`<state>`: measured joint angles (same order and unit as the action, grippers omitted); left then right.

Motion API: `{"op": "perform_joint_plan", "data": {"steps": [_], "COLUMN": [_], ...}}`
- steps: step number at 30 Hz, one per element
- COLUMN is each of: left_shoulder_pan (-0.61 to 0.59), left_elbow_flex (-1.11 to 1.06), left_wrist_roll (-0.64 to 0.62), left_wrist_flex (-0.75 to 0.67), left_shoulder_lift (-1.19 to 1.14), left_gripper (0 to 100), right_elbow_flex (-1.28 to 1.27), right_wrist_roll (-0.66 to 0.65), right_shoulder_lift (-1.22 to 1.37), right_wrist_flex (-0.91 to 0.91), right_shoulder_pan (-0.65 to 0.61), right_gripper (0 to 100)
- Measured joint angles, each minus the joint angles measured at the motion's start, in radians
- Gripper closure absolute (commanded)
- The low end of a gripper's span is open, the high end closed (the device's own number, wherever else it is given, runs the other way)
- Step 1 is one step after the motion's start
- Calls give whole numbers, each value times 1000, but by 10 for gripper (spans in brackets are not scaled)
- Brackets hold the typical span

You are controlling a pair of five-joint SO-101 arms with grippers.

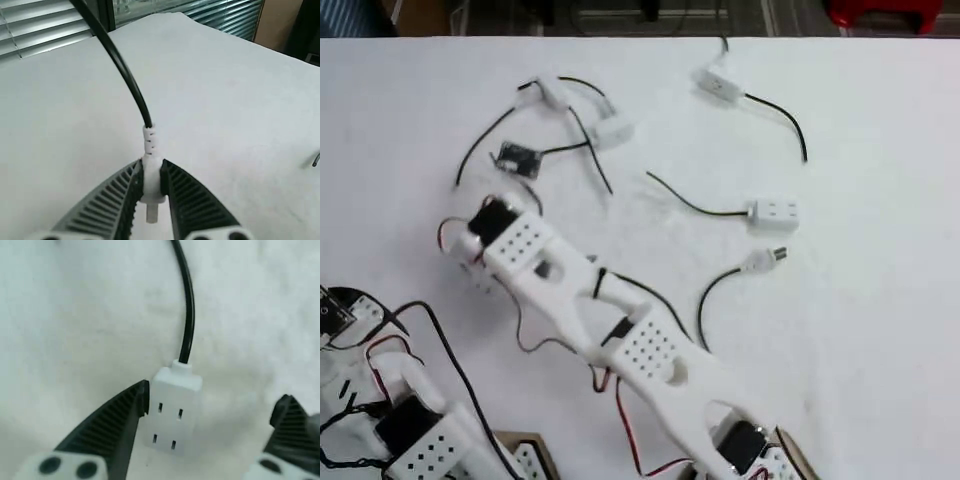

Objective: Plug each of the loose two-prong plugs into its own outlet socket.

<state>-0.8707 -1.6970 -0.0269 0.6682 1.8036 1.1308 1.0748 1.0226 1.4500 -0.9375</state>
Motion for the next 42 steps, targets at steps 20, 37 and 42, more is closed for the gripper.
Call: {"op": "perform_joint_plan", "data": {"steps": [20, 37, 42], "left_shoulder_pan": [422, 470, 470], "left_elbow_flex": [557, 1188, 1339], "left_wrist_roll": [-74, -256, -278], "left_wrist_flex": [404, 385, 542], "left_shoulder_lift": [11, -1031, -1283], "left_gripper": [979, 977, 976], "right_elbow_flex": [454, 87, -49], "right_wrist_roll": [-500, -509, -509], "right_shoulder_lift": [-103, -103, -103], "right_wrist_flex": [265, 269, 269], "right_shoulder_pan": [698, 939, 916], "right_gripper": [608, 608, 608]}}
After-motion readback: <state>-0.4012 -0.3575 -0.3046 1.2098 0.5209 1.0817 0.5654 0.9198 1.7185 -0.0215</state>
